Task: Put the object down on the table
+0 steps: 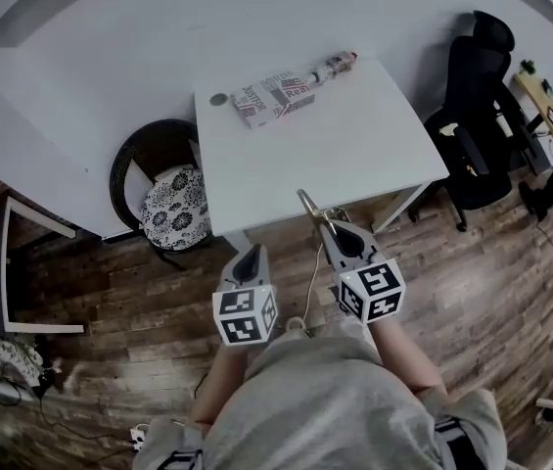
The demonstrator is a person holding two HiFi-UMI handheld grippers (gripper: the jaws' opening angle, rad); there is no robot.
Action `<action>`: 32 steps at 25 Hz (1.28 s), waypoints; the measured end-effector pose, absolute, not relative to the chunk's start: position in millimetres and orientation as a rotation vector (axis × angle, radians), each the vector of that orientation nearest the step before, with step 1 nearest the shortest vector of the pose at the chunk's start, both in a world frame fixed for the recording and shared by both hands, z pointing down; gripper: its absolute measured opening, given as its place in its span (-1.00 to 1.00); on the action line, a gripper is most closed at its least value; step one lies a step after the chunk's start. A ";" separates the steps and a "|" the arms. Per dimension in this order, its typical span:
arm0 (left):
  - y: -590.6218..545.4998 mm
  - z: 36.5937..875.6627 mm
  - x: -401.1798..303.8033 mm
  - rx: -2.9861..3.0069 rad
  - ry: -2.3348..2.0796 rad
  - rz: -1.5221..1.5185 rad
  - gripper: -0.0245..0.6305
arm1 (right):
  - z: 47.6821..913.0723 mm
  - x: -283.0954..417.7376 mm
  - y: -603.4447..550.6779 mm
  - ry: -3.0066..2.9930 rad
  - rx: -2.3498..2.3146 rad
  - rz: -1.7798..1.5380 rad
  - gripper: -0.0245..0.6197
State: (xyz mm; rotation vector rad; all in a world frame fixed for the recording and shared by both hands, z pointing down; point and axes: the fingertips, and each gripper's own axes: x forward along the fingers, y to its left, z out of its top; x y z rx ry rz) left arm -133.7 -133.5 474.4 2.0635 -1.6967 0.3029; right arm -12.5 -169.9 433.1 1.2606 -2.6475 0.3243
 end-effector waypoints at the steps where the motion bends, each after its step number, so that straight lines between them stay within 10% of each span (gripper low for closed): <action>1: -136.6 476.1 -135.2 2.060 -1.692 0.306 -0.89 | 434.4 -14.2 -174.3 -2.641 1.260 0.325 -0.90; 32: -268.1 526.8 -147.7 1.875 -1.736 0.326 -0.89 | 545.7 -63.1 -376.0 -2.527 1.036 0.429 -0.90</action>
